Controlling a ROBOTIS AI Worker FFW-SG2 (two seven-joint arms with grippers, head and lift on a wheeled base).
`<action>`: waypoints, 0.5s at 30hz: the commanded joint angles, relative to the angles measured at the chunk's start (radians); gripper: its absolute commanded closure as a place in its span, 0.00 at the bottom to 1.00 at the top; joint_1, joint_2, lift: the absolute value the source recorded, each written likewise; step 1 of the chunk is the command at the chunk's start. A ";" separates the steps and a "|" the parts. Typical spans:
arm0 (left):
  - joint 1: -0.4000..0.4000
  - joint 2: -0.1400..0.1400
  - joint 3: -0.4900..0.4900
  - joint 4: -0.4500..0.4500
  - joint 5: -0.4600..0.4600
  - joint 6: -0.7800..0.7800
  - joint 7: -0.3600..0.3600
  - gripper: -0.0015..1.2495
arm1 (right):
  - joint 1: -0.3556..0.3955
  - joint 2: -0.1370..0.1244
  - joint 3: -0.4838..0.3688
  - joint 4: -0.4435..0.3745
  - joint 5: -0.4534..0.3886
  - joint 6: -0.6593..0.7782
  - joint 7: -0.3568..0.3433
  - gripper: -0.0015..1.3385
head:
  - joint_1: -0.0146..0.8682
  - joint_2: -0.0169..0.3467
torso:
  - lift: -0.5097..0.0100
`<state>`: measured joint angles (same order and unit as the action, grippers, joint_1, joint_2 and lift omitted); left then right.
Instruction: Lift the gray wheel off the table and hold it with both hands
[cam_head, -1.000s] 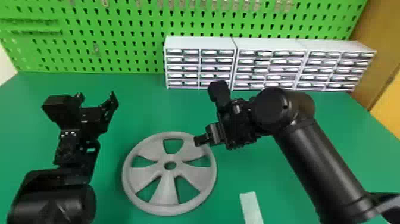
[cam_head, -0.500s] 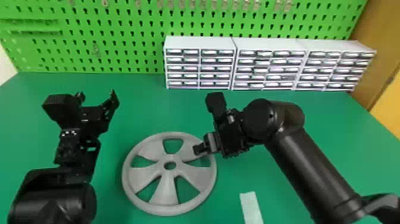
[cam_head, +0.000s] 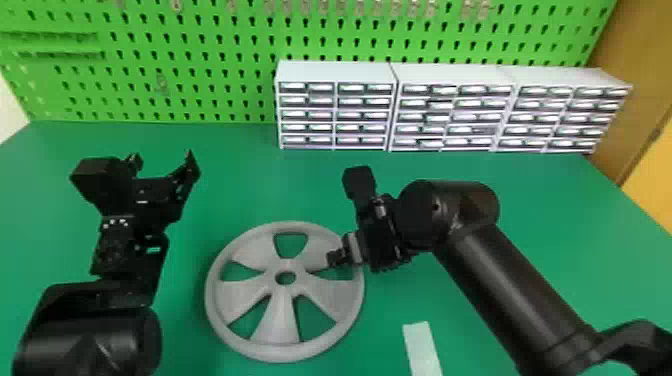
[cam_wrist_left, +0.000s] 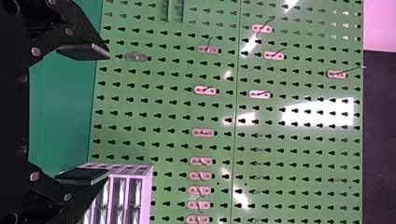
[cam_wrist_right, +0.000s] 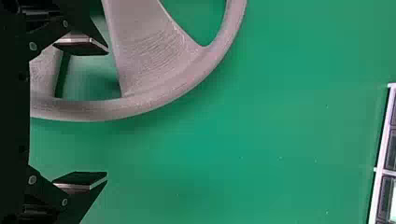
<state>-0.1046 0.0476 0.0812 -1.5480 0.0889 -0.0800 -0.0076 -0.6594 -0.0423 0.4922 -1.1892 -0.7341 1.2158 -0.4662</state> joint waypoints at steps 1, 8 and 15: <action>0.000 0.000 -0.001 -0.001 0.000 0.000 0.000 0.30 | -0.005 0.002 0.014 0.020 0.018 -0.021 0.001 0.26 | 0.82 0.09 | 0.79; 0.000 0.000 -0.001 -0.003 0.002 0.000 0.000 0.30 | -0.014 0.004 0.040 0.054 0.042 -0.045 0.023 0.26 | 0.82 0.09 | 0.79; 0.000 0.000 -0.001 -0.003 0.003 0.000 0.000 0.30 | -0.011 0.004 0.046 0.063 0.061 -0.058 0.046 0.27 | 0.82 0.09 | 0.79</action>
<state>-0.1044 0.0476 0.0799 -1.5507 0.0912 -0.0799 -0.0075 -0.6731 -0.0383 0.5367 -1.1312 -0.6828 1.1645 -0.4264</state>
